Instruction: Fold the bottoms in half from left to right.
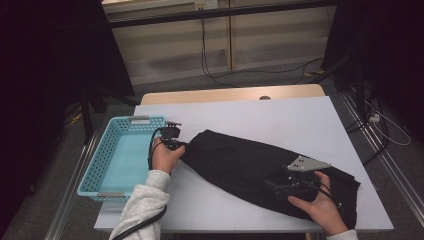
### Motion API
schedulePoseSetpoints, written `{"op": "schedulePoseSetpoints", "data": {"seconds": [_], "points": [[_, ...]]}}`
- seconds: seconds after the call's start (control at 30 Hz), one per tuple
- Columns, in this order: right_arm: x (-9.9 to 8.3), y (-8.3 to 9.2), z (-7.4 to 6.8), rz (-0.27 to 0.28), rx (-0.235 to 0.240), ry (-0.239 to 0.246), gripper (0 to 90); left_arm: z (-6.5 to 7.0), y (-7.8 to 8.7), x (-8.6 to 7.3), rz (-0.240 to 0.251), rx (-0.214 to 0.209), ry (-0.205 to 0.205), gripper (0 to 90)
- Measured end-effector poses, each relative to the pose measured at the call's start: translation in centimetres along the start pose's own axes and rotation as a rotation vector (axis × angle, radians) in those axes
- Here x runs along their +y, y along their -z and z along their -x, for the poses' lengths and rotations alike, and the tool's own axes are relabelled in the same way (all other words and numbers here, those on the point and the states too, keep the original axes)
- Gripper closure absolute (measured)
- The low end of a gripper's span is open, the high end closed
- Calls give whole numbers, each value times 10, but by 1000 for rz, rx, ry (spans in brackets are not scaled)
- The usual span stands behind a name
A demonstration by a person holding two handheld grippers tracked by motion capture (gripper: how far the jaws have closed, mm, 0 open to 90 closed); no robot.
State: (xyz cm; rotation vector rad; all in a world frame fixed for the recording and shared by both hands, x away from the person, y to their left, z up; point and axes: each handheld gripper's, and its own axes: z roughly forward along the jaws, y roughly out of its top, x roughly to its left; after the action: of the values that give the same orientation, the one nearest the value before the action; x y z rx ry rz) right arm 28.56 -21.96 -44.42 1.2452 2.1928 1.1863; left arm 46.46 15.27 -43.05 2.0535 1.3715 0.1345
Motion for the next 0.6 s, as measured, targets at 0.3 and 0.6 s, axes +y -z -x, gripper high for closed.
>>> {"op": "schedulePoseSetpoints", "data": {"seconds": [0.3,0.6], "points": [[0,3,5,7,-17,-13,194,-3,13,15,29,39,-18,876],[0,17,32,27,-78,-64,335,-5,10,16,25,42,-27,875]]}}
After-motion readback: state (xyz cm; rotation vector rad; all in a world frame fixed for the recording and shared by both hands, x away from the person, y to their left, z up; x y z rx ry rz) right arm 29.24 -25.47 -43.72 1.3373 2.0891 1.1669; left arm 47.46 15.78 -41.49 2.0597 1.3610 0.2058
